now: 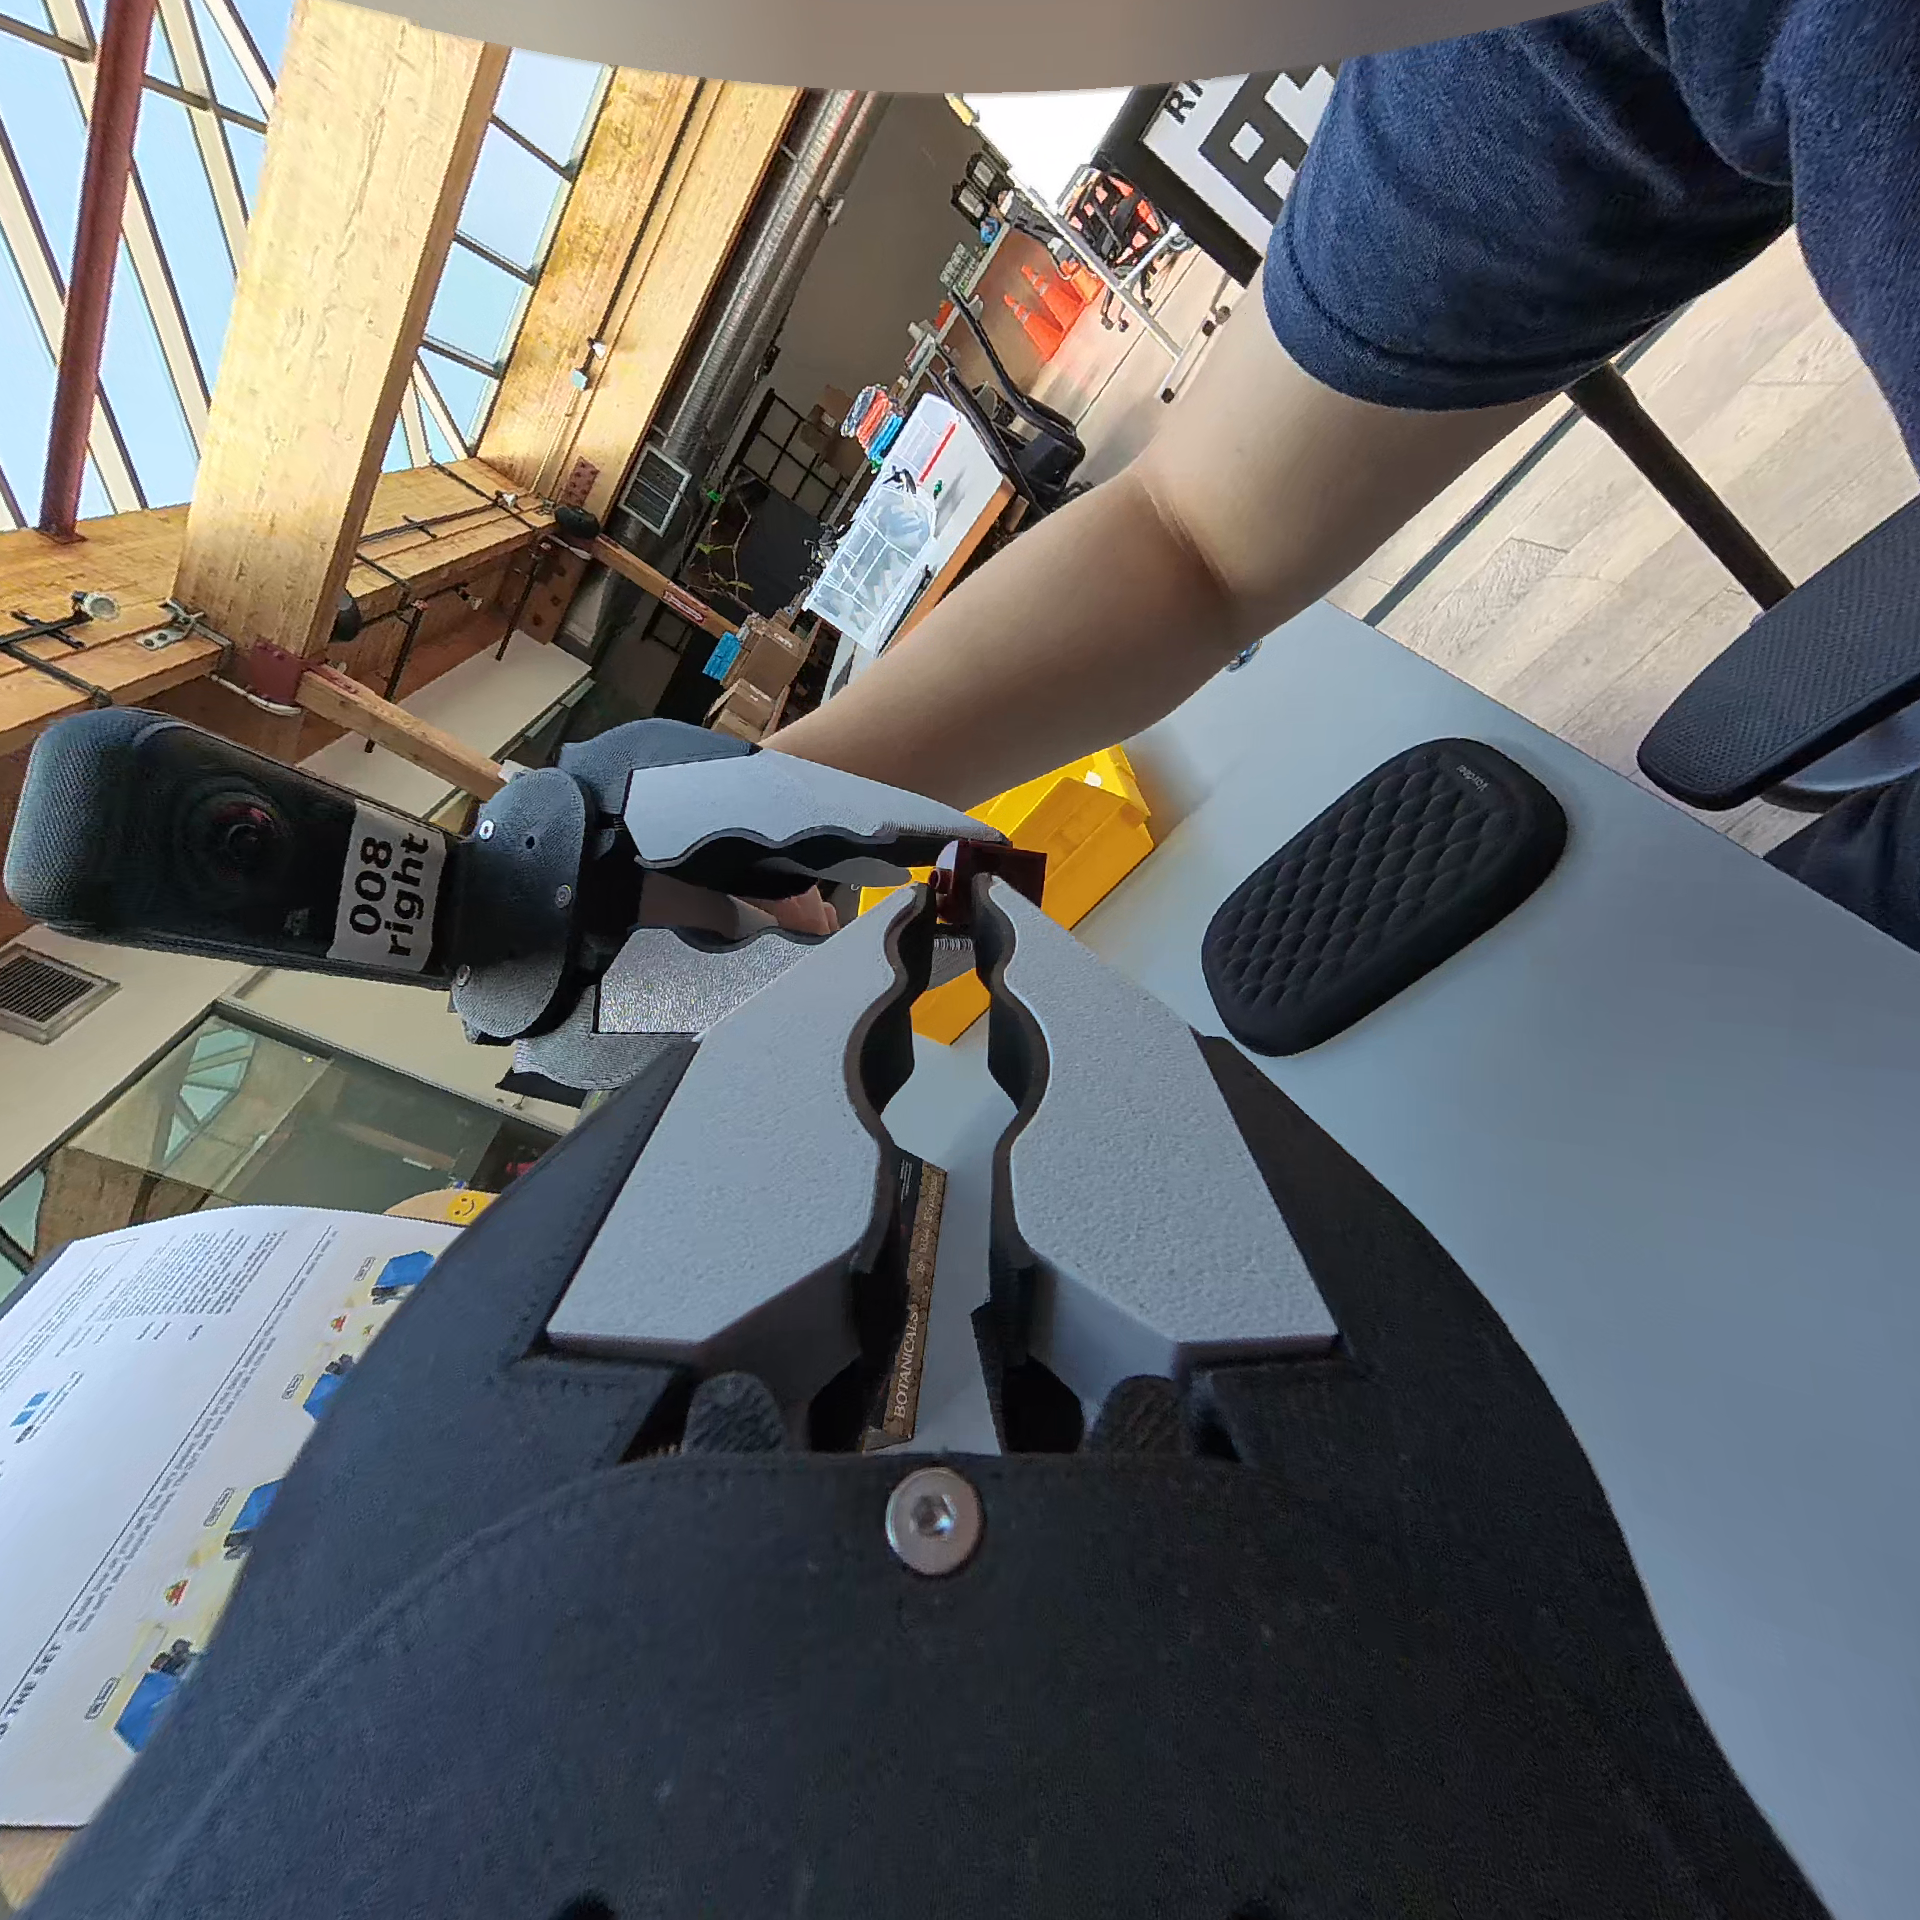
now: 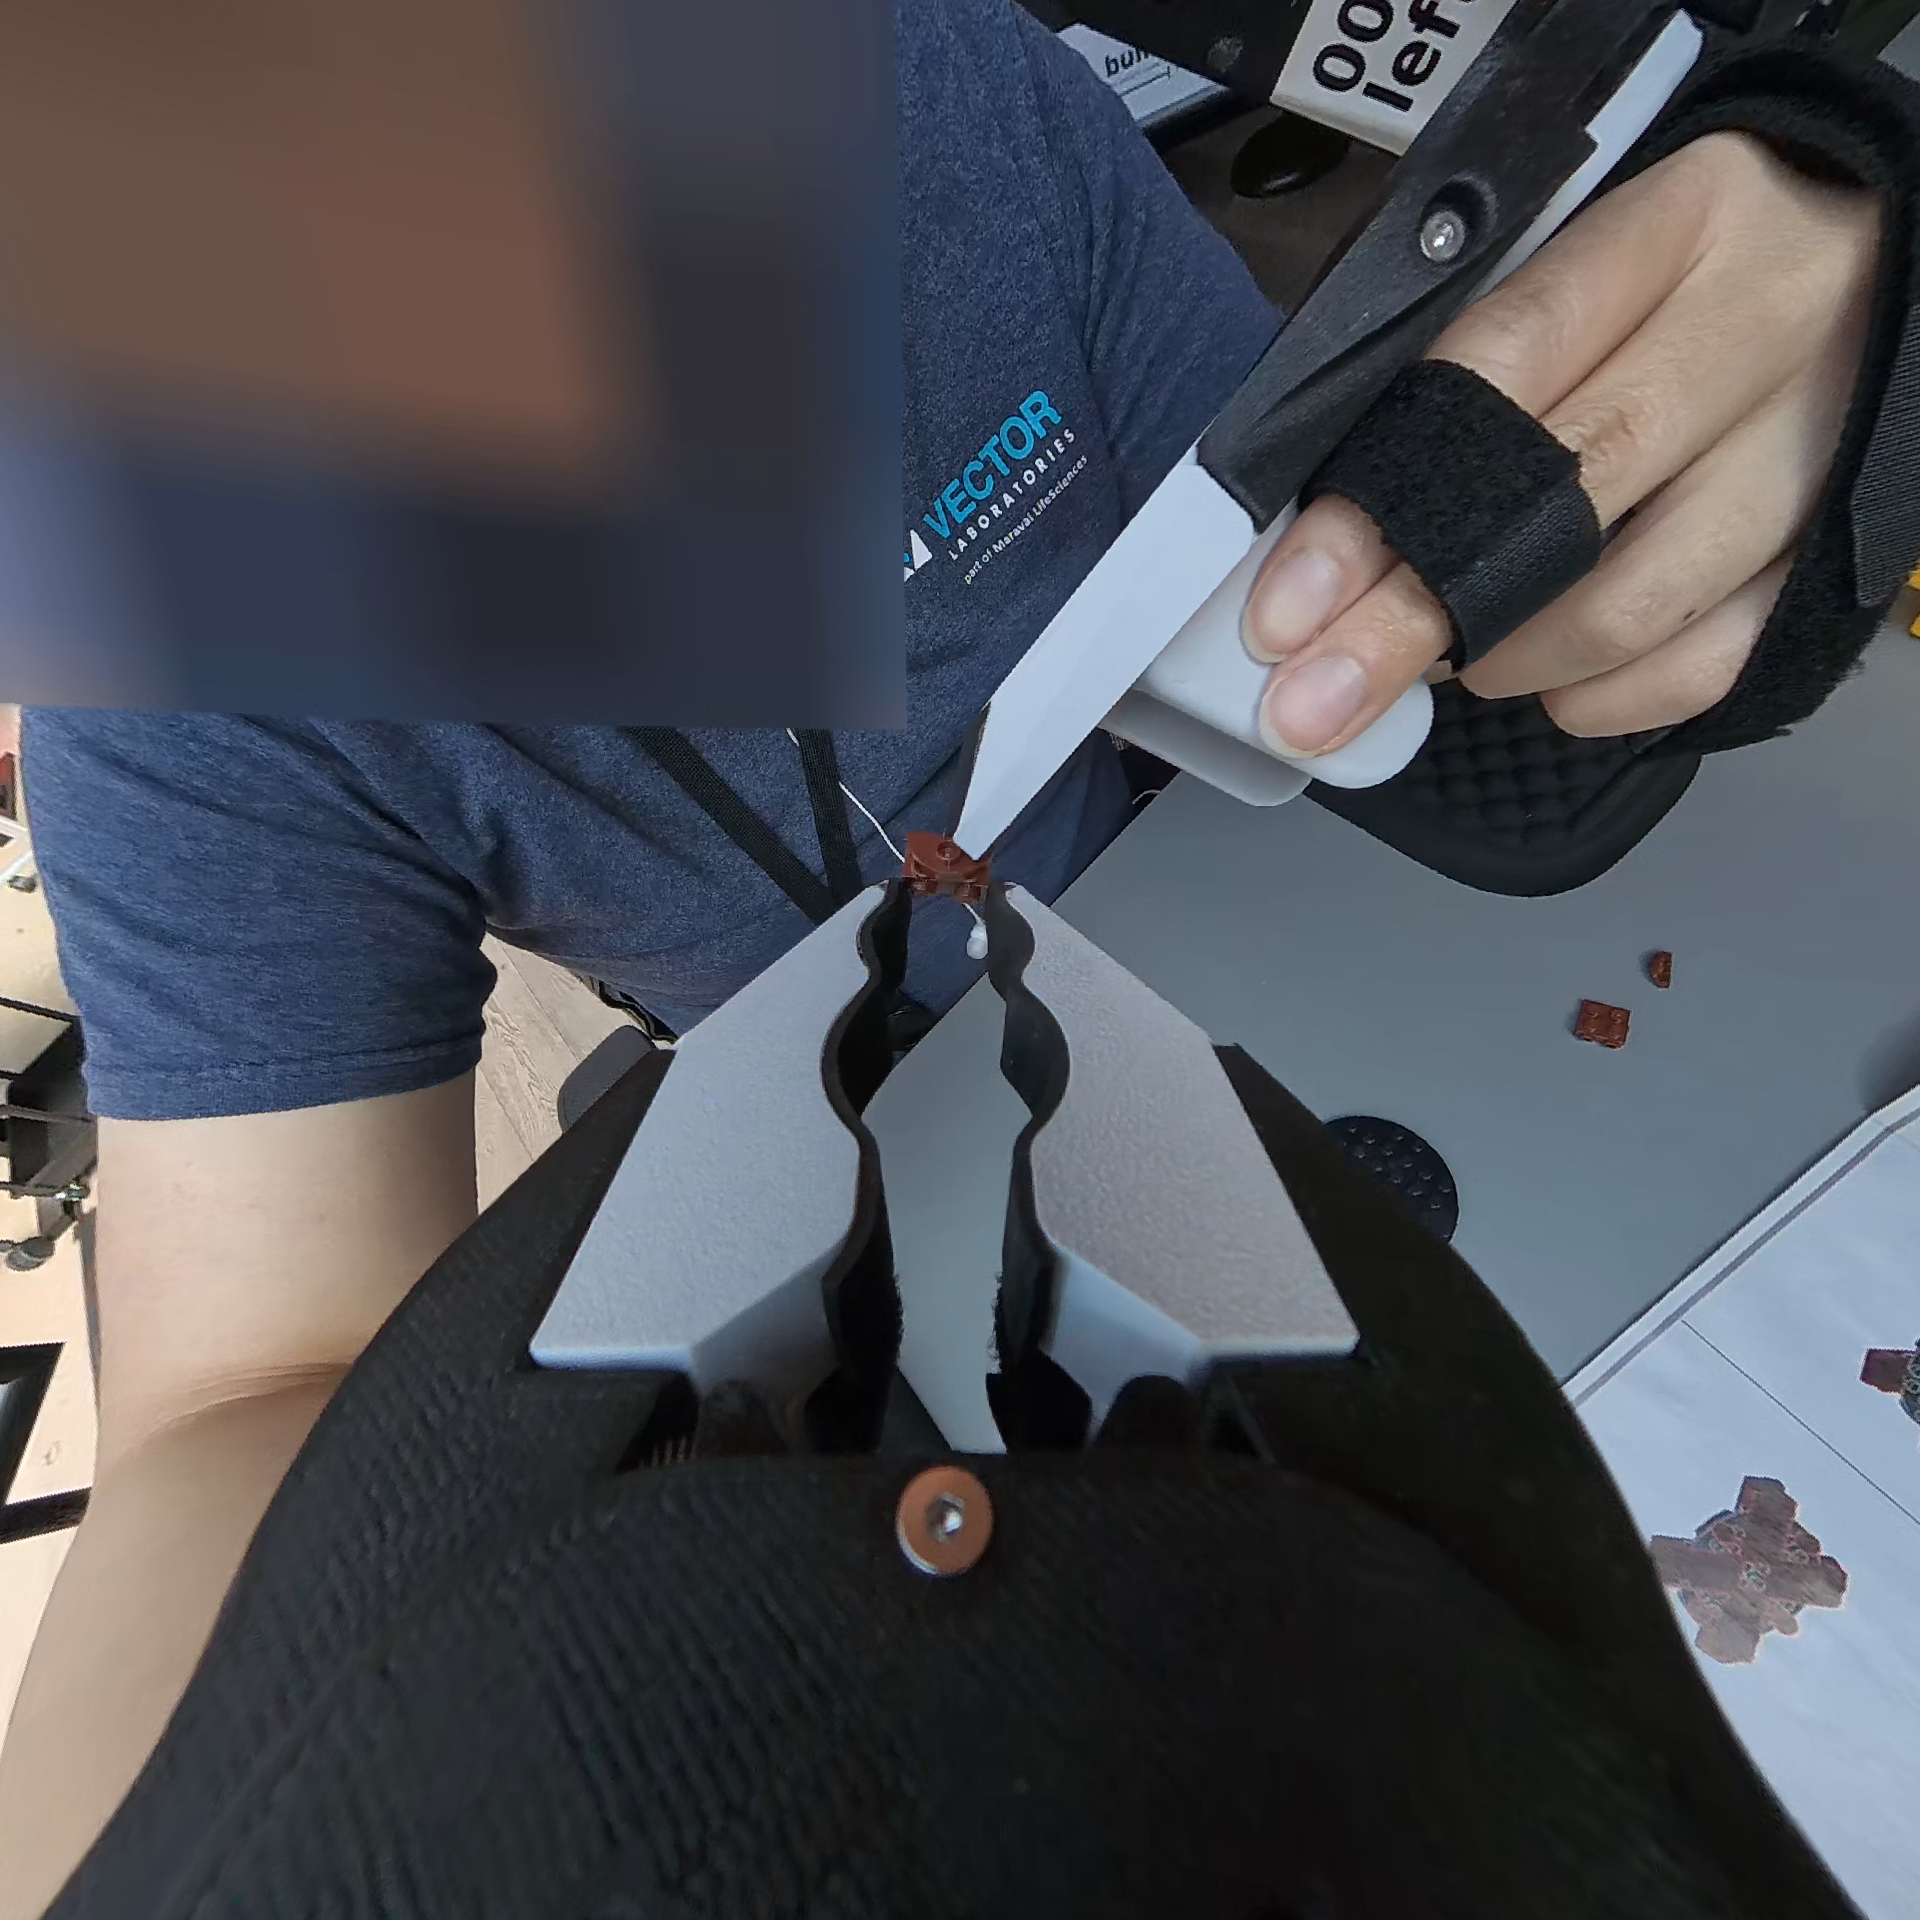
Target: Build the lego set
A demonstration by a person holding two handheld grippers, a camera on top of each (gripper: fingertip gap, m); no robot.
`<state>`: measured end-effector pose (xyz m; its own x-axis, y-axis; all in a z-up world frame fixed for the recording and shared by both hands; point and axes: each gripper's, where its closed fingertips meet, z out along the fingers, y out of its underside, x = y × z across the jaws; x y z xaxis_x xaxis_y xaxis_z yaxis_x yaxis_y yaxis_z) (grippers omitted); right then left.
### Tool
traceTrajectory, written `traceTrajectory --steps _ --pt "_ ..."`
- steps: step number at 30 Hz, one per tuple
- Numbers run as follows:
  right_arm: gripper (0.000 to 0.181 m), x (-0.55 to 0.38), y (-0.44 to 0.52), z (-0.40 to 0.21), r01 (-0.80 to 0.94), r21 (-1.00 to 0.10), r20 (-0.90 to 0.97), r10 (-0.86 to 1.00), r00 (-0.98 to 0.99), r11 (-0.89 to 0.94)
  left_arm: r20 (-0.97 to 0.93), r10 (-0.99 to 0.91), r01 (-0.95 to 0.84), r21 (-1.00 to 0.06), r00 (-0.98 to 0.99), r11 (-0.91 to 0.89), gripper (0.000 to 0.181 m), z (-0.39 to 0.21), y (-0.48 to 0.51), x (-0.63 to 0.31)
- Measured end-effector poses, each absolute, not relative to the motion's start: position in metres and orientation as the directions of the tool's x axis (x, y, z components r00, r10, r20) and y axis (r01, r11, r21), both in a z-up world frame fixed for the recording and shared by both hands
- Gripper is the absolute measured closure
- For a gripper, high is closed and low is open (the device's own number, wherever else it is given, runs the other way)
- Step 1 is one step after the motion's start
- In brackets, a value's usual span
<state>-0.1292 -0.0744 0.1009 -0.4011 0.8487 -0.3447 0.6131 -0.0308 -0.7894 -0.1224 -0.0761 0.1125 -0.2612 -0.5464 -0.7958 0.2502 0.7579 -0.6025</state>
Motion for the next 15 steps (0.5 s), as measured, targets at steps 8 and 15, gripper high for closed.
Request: traceTrajectory --steps 8,15 --pt "0.167 -0.129 -0.074 0.095 0.585 -0.811 -0.31 0.865 -0.395 -0.023 -0.793 -0.537 0.226 -0.601 -0.288 0.766 0.177 0.106 -0.076 -0.122" --pt "0.167 -0.128 -0.074 0.087 0.579 -0.815 -0.299 0.876 -0.378 -0.028 -0.788 -0.524 0.2 -0.598 -0.322 0.776 0.177 0.097 -0.075 -0.12"
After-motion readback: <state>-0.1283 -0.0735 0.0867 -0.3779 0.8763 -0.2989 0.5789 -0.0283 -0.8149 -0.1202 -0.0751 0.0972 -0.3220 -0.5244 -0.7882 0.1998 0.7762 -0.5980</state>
